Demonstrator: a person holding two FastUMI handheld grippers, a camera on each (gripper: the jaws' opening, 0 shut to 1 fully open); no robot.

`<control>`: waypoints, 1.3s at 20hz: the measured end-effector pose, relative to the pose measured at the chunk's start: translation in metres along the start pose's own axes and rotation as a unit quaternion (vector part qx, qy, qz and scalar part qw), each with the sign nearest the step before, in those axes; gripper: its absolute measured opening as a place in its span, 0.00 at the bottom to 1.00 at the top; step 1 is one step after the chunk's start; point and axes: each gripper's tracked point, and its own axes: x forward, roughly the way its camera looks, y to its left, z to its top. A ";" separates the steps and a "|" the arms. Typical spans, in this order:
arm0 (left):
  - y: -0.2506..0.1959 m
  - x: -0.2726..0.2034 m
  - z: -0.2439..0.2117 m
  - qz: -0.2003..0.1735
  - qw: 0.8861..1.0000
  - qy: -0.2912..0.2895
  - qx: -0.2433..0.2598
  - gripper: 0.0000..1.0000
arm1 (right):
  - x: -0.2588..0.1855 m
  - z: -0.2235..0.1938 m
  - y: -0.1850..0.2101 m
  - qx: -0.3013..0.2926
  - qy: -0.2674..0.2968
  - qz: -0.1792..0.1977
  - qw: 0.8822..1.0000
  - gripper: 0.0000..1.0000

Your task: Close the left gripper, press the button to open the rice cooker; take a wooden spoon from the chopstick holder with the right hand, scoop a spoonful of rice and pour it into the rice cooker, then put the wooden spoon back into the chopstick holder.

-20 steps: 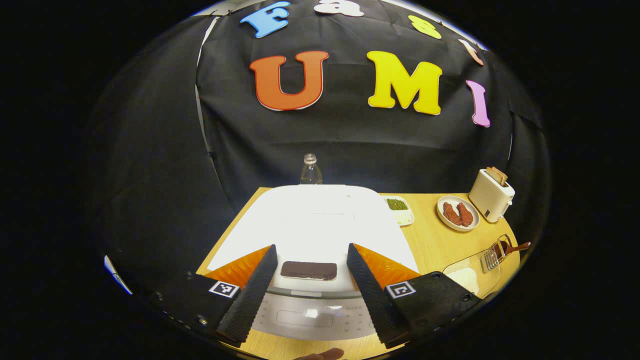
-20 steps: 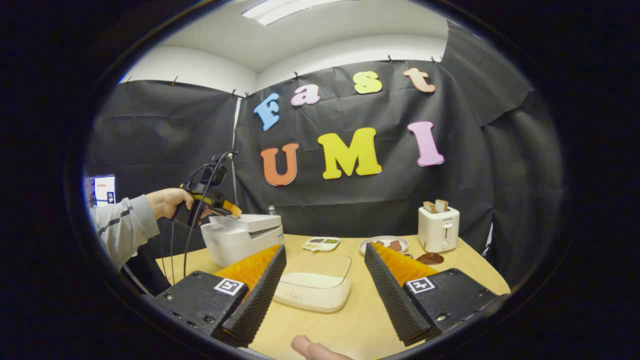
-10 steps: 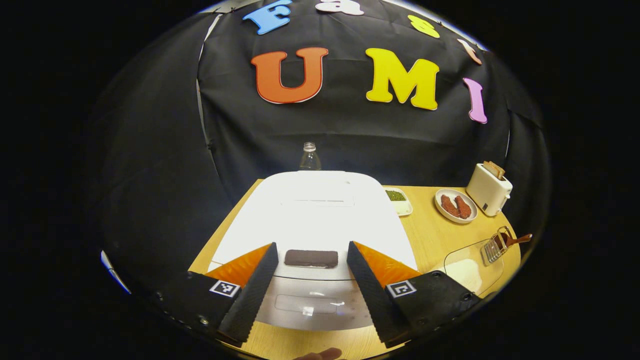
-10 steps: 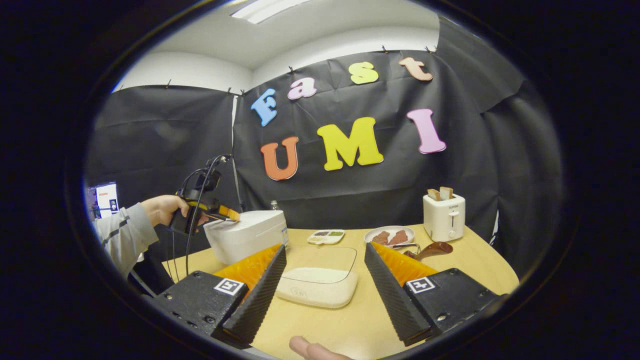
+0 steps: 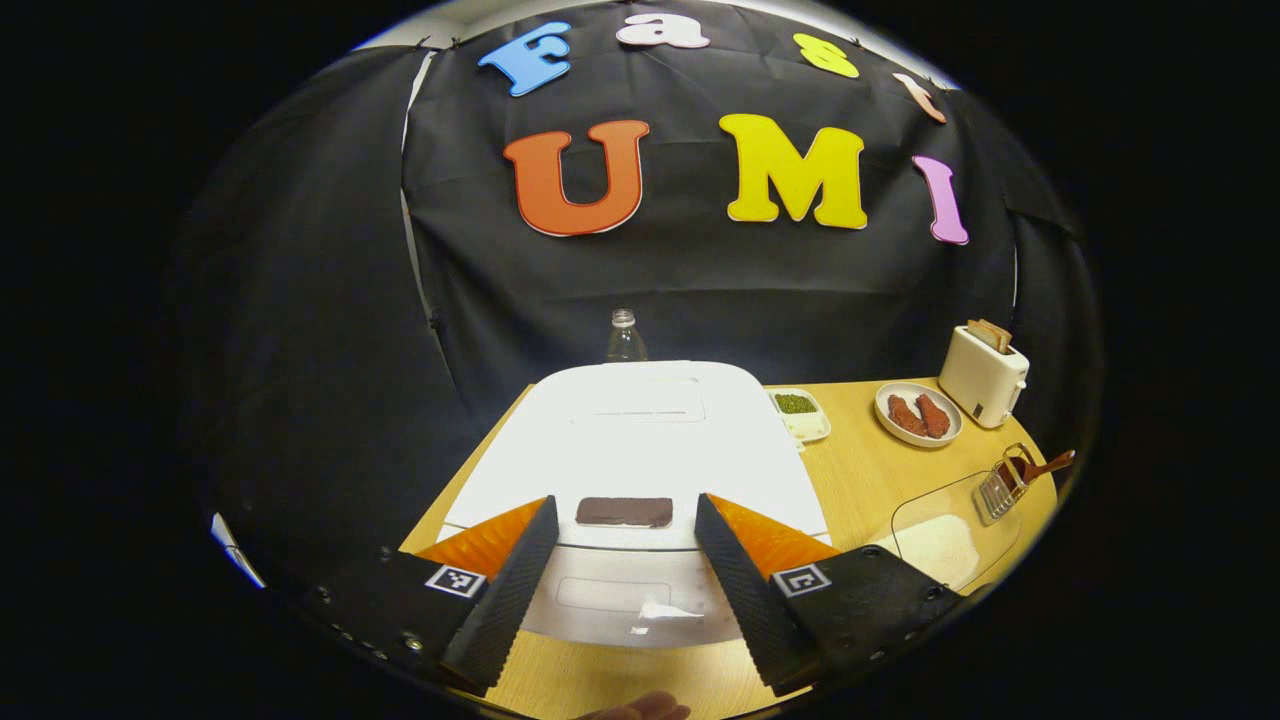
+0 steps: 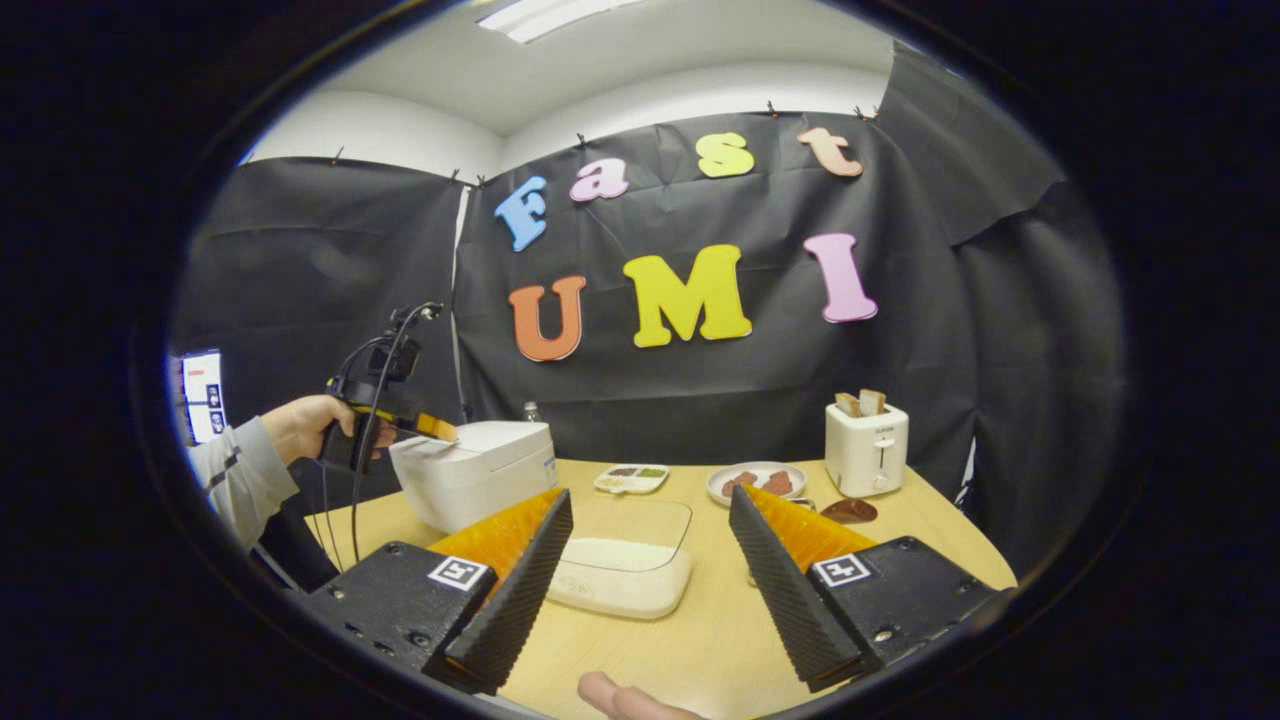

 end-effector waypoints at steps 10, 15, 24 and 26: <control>-0.053 -0.123 0.035 -0.026 0.993 -0.108 0.033 0.92 | -0.010 0.045 -0.024 -0.003 -0.030 -0.044 0.999 1.00; -0.078 -0.189 0.024 -0.044 0.987 -0.152 0.011 0.94 | -0.017 0.070 -0.032 -0.007 -0.044 -0.065 0.997 1.00; -0.121 -0.268 -0.004 -0.047 0.978 -0.202 -0.032 0.95 | -0.024 0.088 -0.026 0.008 -0.053 -0.075 0.996 1.00; -0.131 -0.279 -0.009 -0.046 0.974 -0.222 -0.027 0.95 | -0.025 0.087 -0.018 0.002 -0.048 -0.068 0.997 1.00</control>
